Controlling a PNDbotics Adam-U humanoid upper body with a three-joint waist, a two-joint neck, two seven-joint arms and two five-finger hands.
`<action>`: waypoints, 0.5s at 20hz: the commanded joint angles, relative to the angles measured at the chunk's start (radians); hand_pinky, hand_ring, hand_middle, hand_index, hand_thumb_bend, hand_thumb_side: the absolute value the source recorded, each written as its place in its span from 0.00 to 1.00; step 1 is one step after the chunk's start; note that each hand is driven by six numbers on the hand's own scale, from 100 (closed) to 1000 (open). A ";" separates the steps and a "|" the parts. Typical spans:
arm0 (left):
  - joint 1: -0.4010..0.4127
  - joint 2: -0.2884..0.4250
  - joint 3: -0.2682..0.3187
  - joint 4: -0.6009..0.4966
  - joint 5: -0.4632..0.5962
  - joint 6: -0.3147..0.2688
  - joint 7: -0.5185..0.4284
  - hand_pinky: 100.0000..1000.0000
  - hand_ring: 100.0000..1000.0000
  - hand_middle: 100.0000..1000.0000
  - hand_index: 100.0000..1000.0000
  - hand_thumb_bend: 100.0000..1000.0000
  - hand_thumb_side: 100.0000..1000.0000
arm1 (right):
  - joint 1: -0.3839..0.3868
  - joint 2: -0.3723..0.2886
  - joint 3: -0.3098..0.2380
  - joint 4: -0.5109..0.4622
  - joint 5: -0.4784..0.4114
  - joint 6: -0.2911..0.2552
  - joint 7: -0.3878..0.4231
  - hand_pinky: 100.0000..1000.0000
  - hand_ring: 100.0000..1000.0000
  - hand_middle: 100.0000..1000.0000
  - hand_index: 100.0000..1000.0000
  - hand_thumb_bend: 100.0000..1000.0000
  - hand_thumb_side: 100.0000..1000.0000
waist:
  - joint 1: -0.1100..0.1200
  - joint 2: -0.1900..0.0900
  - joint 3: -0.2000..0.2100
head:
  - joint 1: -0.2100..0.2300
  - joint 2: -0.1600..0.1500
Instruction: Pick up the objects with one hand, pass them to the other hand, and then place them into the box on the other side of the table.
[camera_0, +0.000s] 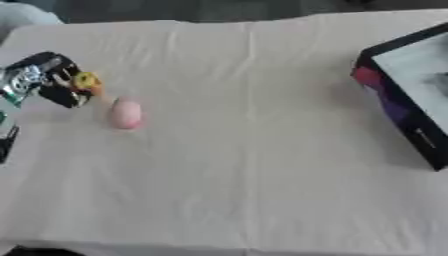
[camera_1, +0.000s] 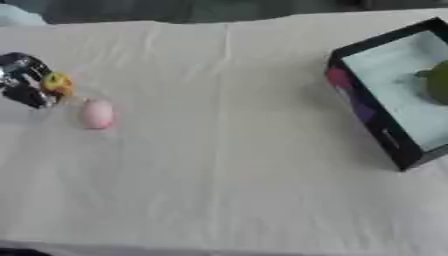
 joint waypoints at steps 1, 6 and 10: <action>0.006 0.045 0.008 -0.150 0.078 0.028 0.073 0.72 0.70 0.63 0.60 0.05 0.00 | -0.048 -0.020 0.008 -0.051 -0.017 -0.013 0.010 0.92 0.92 0.91 0.93 0.00 0.45 | -0.008 -0.030 0.002 | -0.008 0.001; 0.041 0.011 -0.025 -0.296 0.176 0.022 0.201 0.70 0.68 0.61 0.59 0.02 0.02 | -0.128 0.024 0.061 -0.105 -0.022 -0.022 0.072 0.92 0.92 0.91 0.93 0.00 0.38 | -0.019 -0.034 0.005 | -0.016 -0.003; 0.063 -0.042 -0.050 -0.352 0.218 -0.008 0.297 0.69 0.67 0.60 0.59 0.01 0.03 | -0.186 0.070 0.124 -0.142 0.018 -0.031 0.159 0.92 0.92 0.92 0.93 0.00 0.30 | -0.027 -0.038 0.008 | -0.021 -0.006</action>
